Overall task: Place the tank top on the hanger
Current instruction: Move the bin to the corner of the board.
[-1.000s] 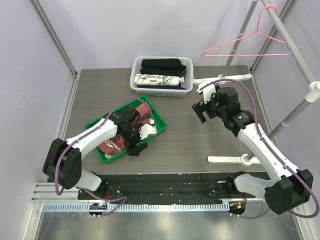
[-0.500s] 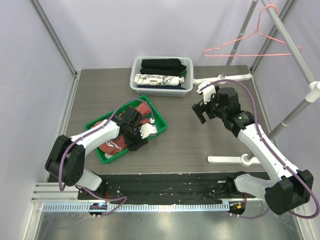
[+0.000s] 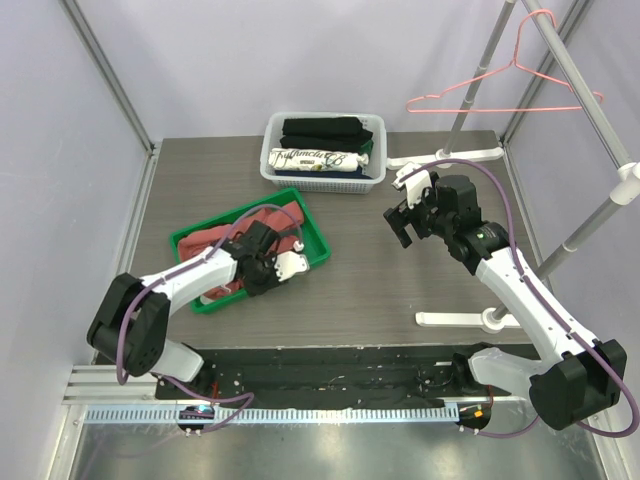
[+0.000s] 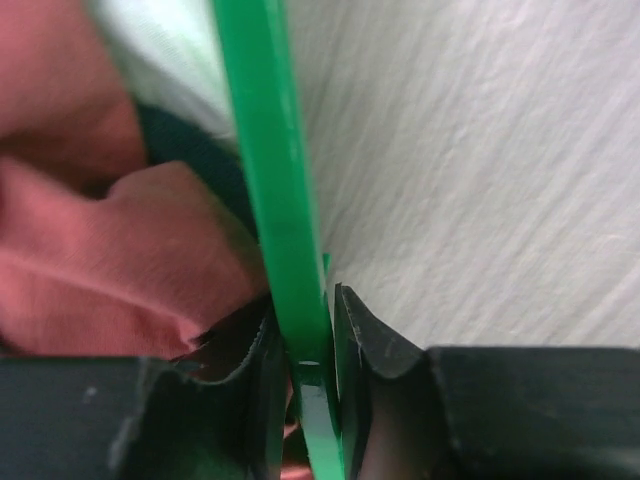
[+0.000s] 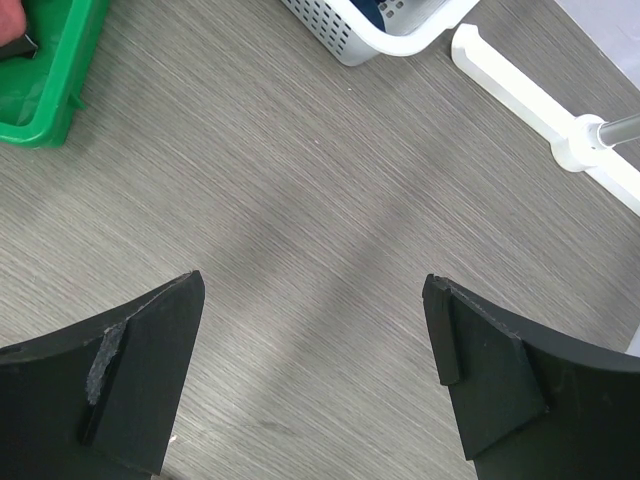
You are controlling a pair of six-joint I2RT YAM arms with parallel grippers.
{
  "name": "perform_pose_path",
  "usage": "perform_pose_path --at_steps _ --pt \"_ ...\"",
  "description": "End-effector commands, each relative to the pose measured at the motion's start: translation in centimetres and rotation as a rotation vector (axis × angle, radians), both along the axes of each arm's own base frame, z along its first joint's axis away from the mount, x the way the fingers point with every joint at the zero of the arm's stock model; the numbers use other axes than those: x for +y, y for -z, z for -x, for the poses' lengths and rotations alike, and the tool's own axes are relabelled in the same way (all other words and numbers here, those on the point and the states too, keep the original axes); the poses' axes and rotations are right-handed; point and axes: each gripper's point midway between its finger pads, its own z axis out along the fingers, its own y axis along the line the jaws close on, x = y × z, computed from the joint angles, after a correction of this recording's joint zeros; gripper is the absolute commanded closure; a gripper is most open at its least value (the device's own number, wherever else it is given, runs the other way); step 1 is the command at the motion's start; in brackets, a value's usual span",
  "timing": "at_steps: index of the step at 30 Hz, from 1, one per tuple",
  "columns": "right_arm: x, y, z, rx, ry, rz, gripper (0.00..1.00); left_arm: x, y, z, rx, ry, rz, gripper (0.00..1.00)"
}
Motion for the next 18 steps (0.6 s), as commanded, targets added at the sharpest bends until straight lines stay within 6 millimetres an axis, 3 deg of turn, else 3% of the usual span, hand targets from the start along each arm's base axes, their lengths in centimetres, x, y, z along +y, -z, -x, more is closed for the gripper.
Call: perform_pose_path --at_steps 1,7,18 --pt "0.3 -1.9 -0.2 -0.061 -0.008 -0.037 0.00 2.1 0.6 -0.1 -0.034 -0.009 -0.063 0.80" --pt "0.3 -1.8 -0.1 -0.061 -0.012 -0.038 0.00 4.8 0.6 -0.4 -0.042 -0.058 -0.078 0.92" --pt "0.5 -1.9 -0.1 -0.057 -0.019 -0.044 0.00 10.3 1.0 0.1 -0.020 -0.139 -0.097 1.00"
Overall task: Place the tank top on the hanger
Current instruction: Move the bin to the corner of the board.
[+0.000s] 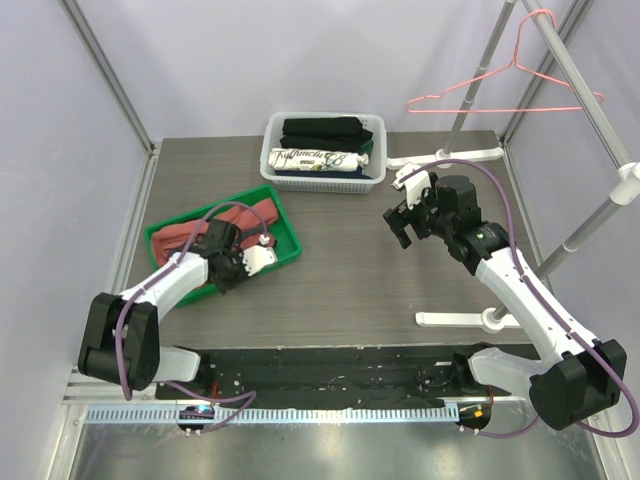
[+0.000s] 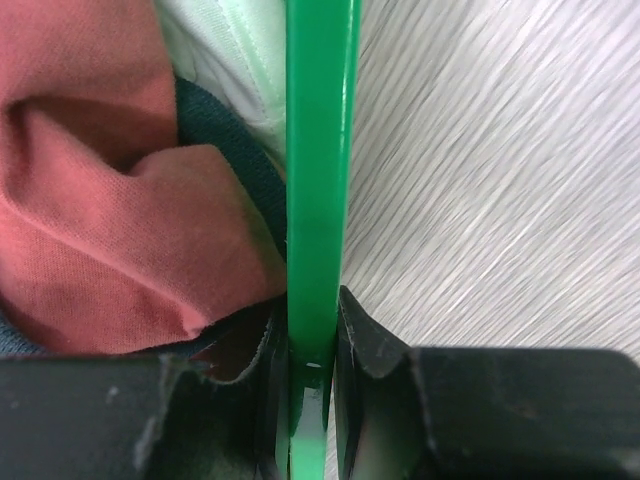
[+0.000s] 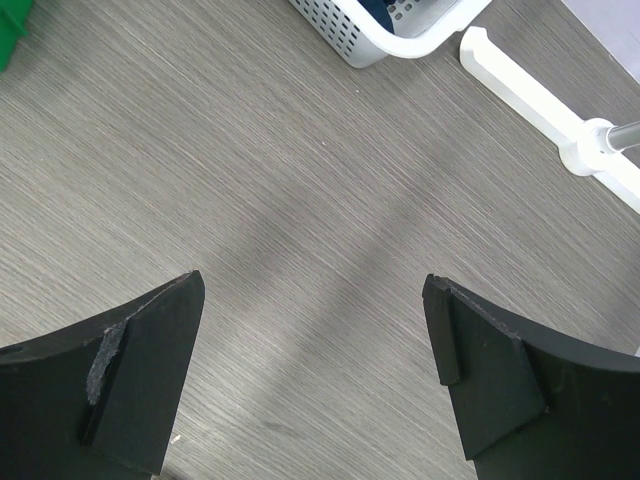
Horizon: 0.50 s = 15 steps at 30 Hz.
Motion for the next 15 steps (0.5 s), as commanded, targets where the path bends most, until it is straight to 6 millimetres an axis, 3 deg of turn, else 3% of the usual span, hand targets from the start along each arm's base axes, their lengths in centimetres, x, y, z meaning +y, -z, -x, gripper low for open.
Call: perform_pose_path --at_steps 1,7,15 --pt "0.3 -2.0 -0.3 -0.064 -0.004 -0.037 0.00 3.2 1.0 1.9 0.062 -0.012 -0.062 1.00" --pt "0.3 -2.0 -0.3 -0.062 -0.003 -0.038 0.00 4.8 0.8 0.8 0.041 0.008 -0.084 1.00" --pt "0.2 -2.1 -0.2 -0.063 0.001 -0.039 0.00 6.9 0.6 -3.6 -0.057 0.100 -0.175 1.00"
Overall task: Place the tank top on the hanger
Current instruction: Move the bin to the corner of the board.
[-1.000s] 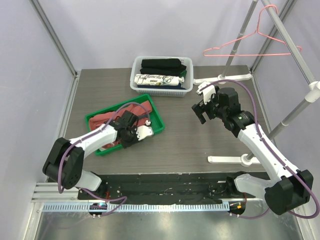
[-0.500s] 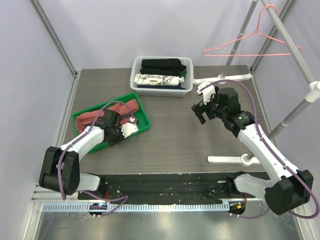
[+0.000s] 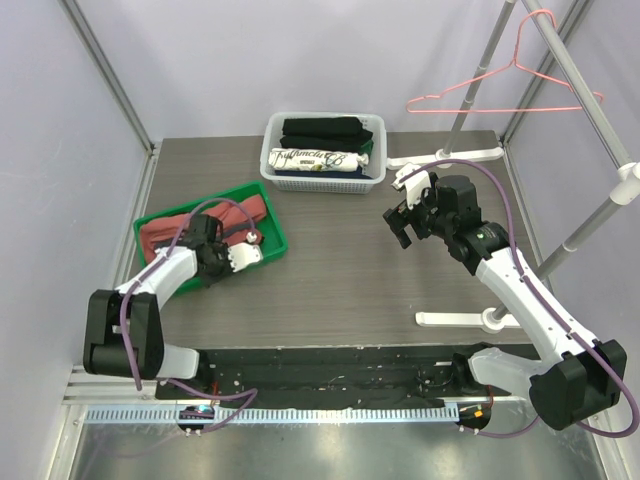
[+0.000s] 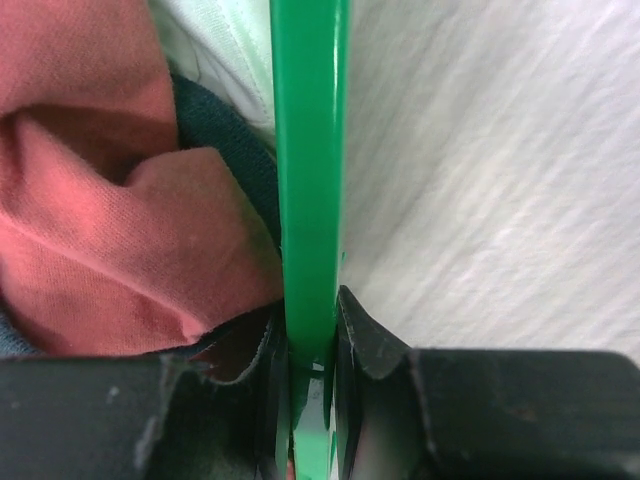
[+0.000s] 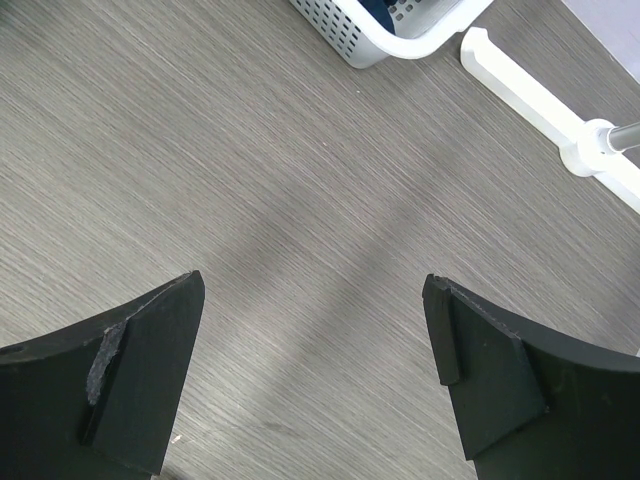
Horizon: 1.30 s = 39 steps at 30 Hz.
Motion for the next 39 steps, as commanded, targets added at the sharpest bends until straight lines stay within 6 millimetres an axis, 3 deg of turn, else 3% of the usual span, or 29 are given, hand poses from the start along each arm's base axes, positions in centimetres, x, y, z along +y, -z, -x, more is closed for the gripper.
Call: perform_pose_path --at_steps 1,8,13,21,22,25,31,32,35,39 --pt "0.1 -2.0 -0.2 -0.061 0.004 -0.037 0.00 2.4 0.8 -2.6 -0.032 0.071 -0.122 1.00" --pt "-0.1 -1.9 -0.3 -0.058 0.010 -0.036 0.00 3.9 -0.4 -7.3 -0.094 0.094 -0.180 1.00" --pt "-0.1 -1.7 -0.3 -0.053 0.008 -0.034 0.00 6.9 -0.6 -9.3 -0.114 0.068 -0.259 0.98" --pt "0.0 -1.5 -0.4 -0.047 0.005 -0.037 0.00 9.9 -0.3 -12.6 -0.126 0.000 -0.312 0.77" --pt "0.0 -1.5 -0.4 -0.046 0.006 -0.035 0.00 9.9 -1.0 -13.5 -0.144 -0.011 -0.303 0.75" --pt "0.0 -1.5 -0.4 -0.046 0.006 -0.035 0.00 8.9 -1.4 -13.6 -0.138 -0.035 -0.238 0.73" --pt "0.2 -1.4 -0.4 -0.041 0.000 -0.038 0.00 7.4 -1.6 -12.5 -0.137 -0.048 -0.180 0.61" --pt "0.2 -1.5 -0.5 -0.043 -0.001 -0.038 0.00 6.9 -2.0 -12.6 -0.153 -0.044 -0.151 0.48" --pt "0.3 -1.5 -0.5 -0.040 -0.003 -0.044 0.00 6.1 -2.6 -12.4 -0.166 -0.052 -0.113 0.28" --pt "0.3 -1.6 -0.3 -0.044 -0.004 -0.046 0.00 4.9 -3.9 -12.3 -0.177 -0.080 -0.064 0.17"
